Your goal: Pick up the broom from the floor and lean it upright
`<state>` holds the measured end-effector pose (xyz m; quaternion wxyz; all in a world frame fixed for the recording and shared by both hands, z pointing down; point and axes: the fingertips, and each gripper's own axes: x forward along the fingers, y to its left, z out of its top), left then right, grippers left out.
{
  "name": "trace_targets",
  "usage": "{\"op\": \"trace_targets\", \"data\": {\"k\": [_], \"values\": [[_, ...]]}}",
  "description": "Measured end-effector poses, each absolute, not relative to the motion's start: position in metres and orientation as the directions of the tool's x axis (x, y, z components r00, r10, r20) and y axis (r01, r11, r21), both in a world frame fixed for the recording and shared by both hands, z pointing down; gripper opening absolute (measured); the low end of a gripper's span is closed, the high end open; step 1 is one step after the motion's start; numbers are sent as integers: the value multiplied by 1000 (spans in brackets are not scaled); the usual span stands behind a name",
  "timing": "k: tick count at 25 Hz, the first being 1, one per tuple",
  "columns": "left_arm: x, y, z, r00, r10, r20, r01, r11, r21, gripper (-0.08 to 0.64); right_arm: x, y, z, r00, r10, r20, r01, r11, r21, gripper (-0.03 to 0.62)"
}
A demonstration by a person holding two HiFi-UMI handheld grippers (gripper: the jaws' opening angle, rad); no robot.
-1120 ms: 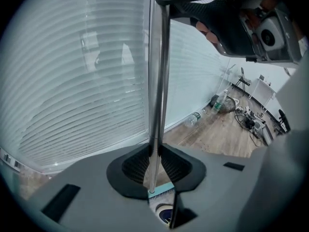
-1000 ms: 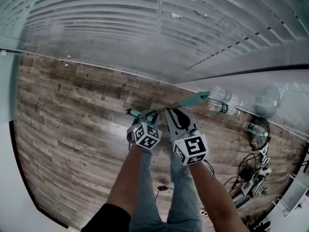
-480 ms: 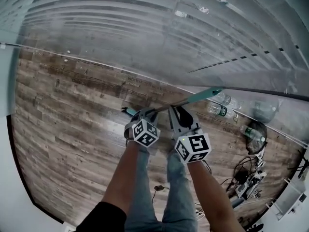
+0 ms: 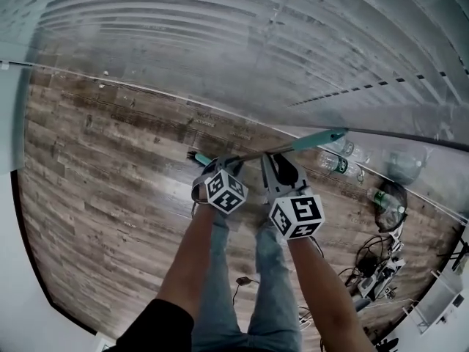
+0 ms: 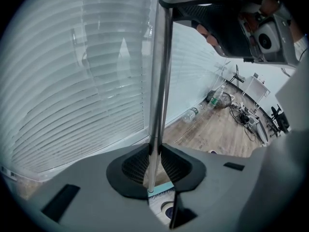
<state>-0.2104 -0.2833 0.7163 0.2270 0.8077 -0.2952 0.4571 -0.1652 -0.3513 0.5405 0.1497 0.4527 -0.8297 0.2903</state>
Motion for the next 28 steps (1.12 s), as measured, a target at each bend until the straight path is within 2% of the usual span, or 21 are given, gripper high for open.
{"op": "trace_targets", "data": {"k": [20, 28], "values": [[-207, -303, 676, 442, -364, 819, -684, -728, 46, 87, -151, -351, 530, -515, -677, 525, -857, 423, -295, 100], [-227, -274, 612, 477, -372, 796, -676, -734, 62, 87, -139, -327, 467, -563, -632, 532, -814, 536, -224, 112]]}}
